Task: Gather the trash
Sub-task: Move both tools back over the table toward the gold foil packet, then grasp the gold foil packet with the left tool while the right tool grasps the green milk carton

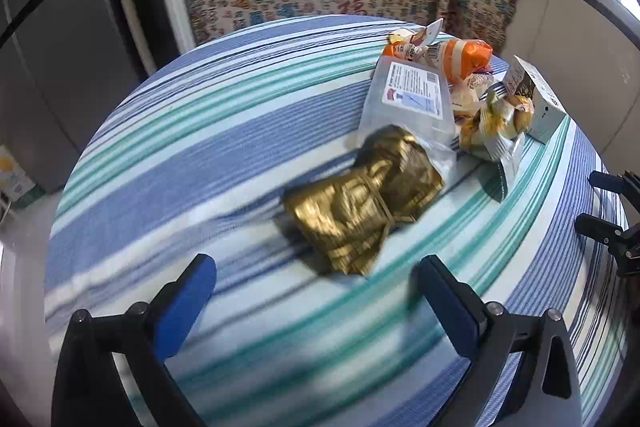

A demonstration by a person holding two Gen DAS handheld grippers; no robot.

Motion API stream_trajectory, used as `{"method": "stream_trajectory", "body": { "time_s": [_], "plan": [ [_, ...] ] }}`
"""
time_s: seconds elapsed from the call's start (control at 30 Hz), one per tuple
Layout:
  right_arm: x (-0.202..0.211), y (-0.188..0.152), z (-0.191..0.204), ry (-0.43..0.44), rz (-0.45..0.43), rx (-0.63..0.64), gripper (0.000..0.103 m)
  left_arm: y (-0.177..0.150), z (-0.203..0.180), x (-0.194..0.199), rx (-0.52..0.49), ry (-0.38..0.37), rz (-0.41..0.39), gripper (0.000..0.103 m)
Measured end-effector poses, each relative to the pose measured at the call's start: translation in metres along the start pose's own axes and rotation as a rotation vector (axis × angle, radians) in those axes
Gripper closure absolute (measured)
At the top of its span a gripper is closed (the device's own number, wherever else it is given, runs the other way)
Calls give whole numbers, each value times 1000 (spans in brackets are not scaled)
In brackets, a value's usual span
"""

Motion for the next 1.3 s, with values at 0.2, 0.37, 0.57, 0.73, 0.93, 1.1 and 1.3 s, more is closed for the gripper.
{"method": "stream_trajectory", "body": {
  "time_s": [0.2,0.37,0.57,0.73,0.93,1.1,1.3],
  "plan": [
    [0,-1,1,-1,0,2,0,11,-3,-8,-59,-30,-6,0],
    [-1,1,1,2,1,5,0,23,-20,-9,-178,3,-56,0],
    [-1,1,2,12,0,14,0,28,-36,-12,-230,-34,-71,2],
    [2,6,-23,11,-30,-90,2,23,-55,-2,-244,-91,-93,23],
    [9,51,-60,10,-119,-256,5,-5,-78,12,-160,-112,-45,34],
    [-2,97,-34,65,-167,-241,5,-25,-104,26,-102,-66,-26,33],
    [-33,93,-40,67,-85,-267,48,-33,-109,31,-36,-32,-49,33]
  ]
}}
Point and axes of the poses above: each gripper's, at about its wrist camera, not at the fingertips, and x roughly against the way its jaws point, z to its left, y to its top, the point moved 9 cm from there along -x, roughly the way its jaws point, and after that the axes turned 1 degree about y, right-handed, at the moved point
